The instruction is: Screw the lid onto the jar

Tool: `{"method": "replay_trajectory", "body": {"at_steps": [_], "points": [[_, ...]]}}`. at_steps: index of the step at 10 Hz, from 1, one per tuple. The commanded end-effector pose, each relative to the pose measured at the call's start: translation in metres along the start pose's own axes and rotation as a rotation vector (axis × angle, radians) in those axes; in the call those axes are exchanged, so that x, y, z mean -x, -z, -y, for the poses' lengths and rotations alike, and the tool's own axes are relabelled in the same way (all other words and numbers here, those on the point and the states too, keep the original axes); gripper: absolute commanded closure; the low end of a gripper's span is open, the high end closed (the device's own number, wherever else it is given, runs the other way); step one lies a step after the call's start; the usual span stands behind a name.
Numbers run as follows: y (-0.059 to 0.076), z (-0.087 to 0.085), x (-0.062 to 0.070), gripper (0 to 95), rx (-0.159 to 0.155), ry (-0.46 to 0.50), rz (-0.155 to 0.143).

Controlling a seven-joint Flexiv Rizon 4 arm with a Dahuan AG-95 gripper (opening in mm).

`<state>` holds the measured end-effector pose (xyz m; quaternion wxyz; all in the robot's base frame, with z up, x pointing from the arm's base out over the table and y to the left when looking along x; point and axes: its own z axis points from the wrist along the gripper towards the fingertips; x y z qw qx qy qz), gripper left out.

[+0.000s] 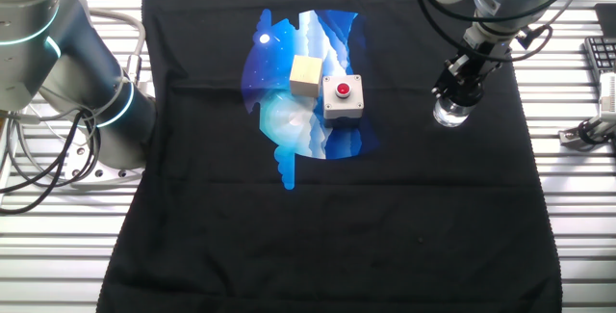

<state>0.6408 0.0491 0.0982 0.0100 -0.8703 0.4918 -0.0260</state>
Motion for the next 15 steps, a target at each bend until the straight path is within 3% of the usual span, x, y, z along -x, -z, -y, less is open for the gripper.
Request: {"method": "replay_trajectory", "body": {"at_steps": [1,4,5,7,8,9,10,13,15], "points": [[-0.0009,0.0002,-0.0003,19.0,0.0,-0.004,-0.001],[-0.0011,0.0002,-0.0003,19.0,0.001,-0.011,-0.002],[-0.0011,0.0002,-0.0003,38.0,0.001,-0.015,-0.002],[-0.0011,0.0002,-0.0003,38.0,-0.008,-0.02,-0.003],[-0.0011,0.0002,-0.0003,57.0,-0.012,-0.027,-0.003],[-0.0008,0.0002,-0.0003,57.0,-0.011,-0.037,-0.004],[-0.0007,0.0001,-0.0003,95.0,-0.016,-0.048,-0.003],[-0.0006,0.0001,-0.0003,95.0,-0.009,-0.069,-0.006],[-0.0007,0.0,-0.0004,95.0,-0.02,-0.085,0.0]]}}
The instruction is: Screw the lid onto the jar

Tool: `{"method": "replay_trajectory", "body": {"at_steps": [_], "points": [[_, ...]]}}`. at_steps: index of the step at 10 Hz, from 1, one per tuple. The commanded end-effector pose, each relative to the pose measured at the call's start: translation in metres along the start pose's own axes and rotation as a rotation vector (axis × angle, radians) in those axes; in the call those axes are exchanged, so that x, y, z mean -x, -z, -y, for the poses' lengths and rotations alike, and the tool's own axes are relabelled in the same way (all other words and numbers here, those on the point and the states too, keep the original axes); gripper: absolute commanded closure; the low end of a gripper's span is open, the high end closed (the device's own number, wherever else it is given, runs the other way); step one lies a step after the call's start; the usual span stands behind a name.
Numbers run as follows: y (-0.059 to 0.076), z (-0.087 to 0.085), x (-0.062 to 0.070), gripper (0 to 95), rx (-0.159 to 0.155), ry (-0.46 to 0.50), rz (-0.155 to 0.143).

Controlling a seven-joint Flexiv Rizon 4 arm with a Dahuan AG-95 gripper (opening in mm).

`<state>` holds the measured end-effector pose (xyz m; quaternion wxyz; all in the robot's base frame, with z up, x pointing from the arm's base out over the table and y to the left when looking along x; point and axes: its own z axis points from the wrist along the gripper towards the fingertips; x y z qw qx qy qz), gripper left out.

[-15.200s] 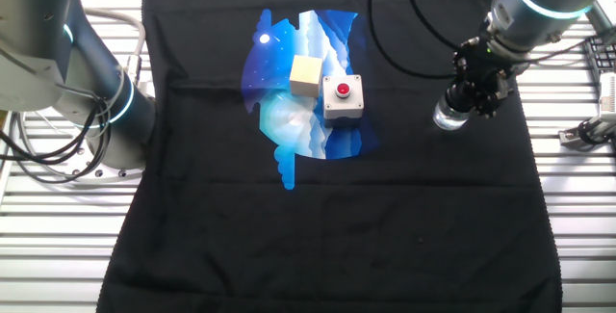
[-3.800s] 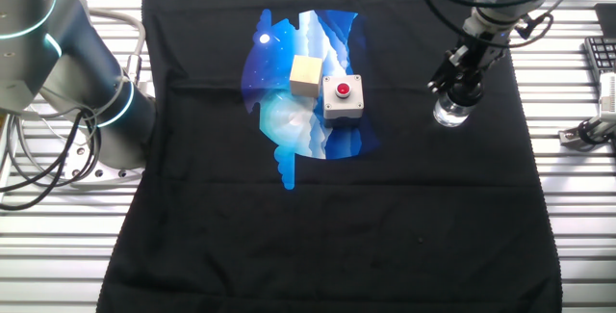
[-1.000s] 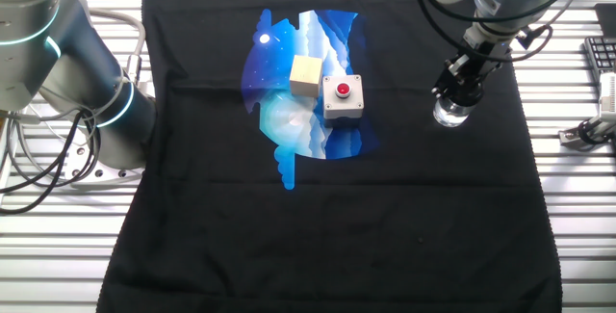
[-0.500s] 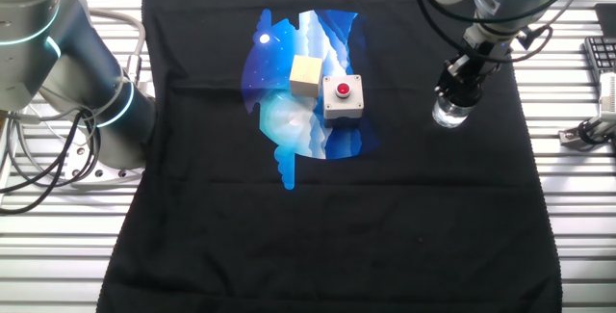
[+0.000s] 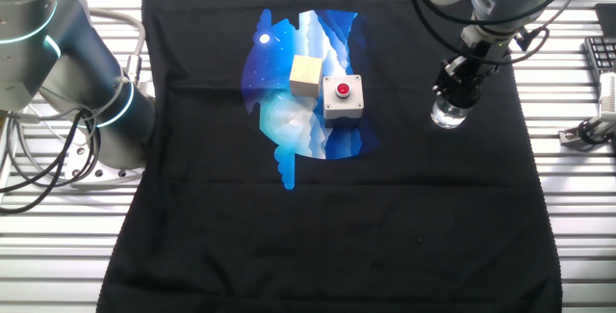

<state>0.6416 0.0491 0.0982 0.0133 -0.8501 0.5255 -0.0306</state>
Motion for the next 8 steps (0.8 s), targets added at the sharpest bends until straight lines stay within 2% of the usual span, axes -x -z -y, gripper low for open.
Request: {"method": "replay_trajectory", "body": {"at_steps": [1,2,4,6,8], "points": [[-0.0004,-0.0008,-0.0002,95.0,0.004,-0.022,0.008],[0.0,-0.001,-0.0004,95.0,0.003,-0.026,0.006],[-0.0001,-0.0012,-0.0008,95.0,-0.019,-0.032,0.001],[0.0001,-0.0014,-0.0012,95.0,-0.005,-0.056,0.001],[0.0018,-0.0029,-0.0031,95.0,-0.016,-0.073,-0.001]]}}
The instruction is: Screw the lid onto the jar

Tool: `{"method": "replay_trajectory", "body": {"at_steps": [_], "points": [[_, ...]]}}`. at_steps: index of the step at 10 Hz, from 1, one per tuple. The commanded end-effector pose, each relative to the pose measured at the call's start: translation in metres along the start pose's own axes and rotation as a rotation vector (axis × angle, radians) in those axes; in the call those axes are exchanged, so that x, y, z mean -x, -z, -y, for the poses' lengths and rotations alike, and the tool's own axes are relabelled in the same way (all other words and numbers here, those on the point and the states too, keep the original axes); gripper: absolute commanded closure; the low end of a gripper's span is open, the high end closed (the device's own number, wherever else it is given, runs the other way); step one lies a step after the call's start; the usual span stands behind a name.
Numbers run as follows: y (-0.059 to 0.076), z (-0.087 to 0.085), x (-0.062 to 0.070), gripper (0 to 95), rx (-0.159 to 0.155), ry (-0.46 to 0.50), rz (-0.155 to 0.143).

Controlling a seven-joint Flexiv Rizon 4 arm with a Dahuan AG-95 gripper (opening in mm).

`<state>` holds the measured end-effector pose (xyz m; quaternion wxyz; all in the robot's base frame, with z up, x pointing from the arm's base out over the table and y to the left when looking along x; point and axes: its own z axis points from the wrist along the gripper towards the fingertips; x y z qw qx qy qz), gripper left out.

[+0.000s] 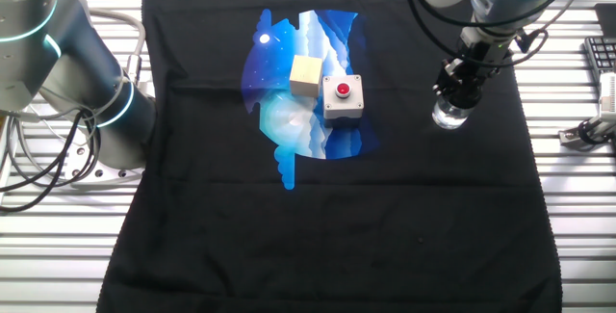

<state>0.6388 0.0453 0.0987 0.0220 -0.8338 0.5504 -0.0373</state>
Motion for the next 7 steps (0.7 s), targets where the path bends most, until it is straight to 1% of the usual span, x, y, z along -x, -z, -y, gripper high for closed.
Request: {"method": "replay_trajectory", "body": {"at_steps": [1,2,3,4,5,6,7], "points": [[0.0004,0.0013,-0.0011,95.0,0.006,-0.019,0.005],[-0.001,0.0013,-0.0013,95.0,0.004,-0.024,0.01],[-0.0015,0.0012,-0.0015,95.0,0.015,-0.035,0.014],[-0.001,0.0013,-0.0017,95.0,0.016,-0.036,0.017],[-0.0004,0.0008,-0.0026,95.0,0.003,-0.042,0.015],[-0.0005,0.0008,-0.0026,95.0,-0.001,-0.048,0.017],[-0.0005,0.0008,-0.0026,95.0,0.003,-0.053,0.017]]}}
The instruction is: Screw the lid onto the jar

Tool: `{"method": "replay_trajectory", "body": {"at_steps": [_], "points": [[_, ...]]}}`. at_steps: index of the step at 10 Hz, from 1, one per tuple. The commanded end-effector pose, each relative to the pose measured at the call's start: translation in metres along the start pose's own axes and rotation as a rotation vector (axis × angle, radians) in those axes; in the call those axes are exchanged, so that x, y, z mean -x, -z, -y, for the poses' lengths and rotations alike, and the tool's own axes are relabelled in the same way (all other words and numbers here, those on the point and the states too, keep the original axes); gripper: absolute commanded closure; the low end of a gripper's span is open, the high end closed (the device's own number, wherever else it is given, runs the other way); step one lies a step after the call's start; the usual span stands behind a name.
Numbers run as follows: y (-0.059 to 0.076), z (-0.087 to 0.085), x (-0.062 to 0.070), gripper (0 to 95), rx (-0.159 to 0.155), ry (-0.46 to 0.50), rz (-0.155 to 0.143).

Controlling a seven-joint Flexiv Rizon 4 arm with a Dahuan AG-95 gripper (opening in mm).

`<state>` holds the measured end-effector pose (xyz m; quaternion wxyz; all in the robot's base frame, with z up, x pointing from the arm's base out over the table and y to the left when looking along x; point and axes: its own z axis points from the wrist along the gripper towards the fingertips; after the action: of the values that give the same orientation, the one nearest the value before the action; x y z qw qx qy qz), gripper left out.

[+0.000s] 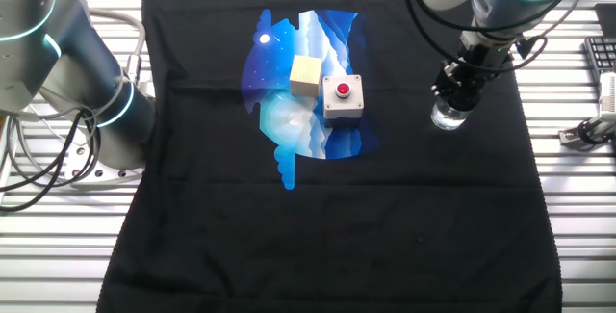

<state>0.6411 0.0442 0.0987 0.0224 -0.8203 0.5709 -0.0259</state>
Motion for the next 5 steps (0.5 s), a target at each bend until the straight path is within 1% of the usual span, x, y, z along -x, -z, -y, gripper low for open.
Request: {"method": "replay_trajectory", "body": {"at_steps": [1,3,4,5], "points": [[-0.0002,-0.0009,-0.0008,95.0,-0.004,-0.008,0.001],[0.0008,-0.0008,-0.0006,95.0,-0.012,-0.019,0.002],[0.0006,-0.0008,-0.0007,95.0,-0.013,-0.023,-0.011],[0.0005,-0.0009,-0.0007,95.0,-0.011,-0.023,-0.007]]}}
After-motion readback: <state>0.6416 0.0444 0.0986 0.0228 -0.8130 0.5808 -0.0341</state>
